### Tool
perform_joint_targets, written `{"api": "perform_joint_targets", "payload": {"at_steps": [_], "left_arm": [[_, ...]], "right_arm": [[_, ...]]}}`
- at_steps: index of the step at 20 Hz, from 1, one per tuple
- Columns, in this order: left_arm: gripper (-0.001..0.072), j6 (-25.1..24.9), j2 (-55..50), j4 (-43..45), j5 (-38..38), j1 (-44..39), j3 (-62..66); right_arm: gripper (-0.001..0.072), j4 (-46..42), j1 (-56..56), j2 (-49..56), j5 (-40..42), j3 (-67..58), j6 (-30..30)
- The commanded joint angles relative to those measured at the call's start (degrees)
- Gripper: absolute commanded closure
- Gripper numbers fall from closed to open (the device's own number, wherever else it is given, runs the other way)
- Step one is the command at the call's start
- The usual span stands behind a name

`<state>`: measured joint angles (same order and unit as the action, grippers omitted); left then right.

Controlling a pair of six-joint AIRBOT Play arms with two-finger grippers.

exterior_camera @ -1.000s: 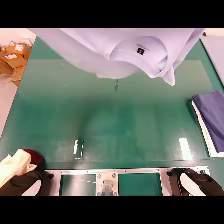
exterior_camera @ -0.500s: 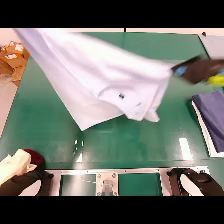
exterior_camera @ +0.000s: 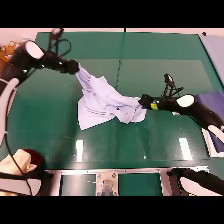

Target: Fold the shirts.

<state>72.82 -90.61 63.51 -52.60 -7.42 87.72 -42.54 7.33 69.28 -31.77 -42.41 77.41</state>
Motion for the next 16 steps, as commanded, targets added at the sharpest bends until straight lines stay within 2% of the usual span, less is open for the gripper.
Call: {"api": "perform_joint_targets", "payload": {"at_steps": [1,2,3,4,7,9,11,13,16], "left_arm": [[0.0167,2.6,-2.8,2.2,-4.1,0.0,2.3],[0.0173,3.9,-2.3,6.4,-9.1,0.0,4.6],[0.0363,5.3,-1.7,9.9,-13.8,0.0,6.7],[0.0686,5.1,-0.7,13.1,-18.3,0.0,8.6],[0.0688,6.4,2.6,16.6,-23.9,0.0,9.9],[0.0688,7.5,4.2,16.4,-28.2,0.0,8.2],[0.0688,8.8,6.3,15.1,-31.8,0.0,2.3],[0.0688,10.4,10.0,14.6,-30.0,0.0,-8.6],[0.0687,12.9,15.6,9.0,-21.4,0.0,-26.3]], "right_arm": [[0.0340,-2.3,-4.2,3.8,1.3,-6.9,-6.3],[0.0311,-4.6,-7.3,3.8,-4.1,-10.4,-6.3],[0.0311,-6.4,-10.9,3.7,-10.9,-13.6,-6.3],[0.0312,-6.8,-14.1,3.7,-17.1,-15.7,-6.3],[0.0316,-6.7,-20.9,2.4,-28.1,-15.4,-6.1],[0.0363,-6.8,-22.4,1.1,-30.0,-11.1,-6.1],[0.0356,-6.4,-22.0,0.4,-30.0,-5.6,-6.1],[0.0301,-6.0,-19.7,0.5,-28.0,-0.2,-6.1],[0.0305,-5.9,-13.8,1.3,-22.1,5.5,-6.1]]}}
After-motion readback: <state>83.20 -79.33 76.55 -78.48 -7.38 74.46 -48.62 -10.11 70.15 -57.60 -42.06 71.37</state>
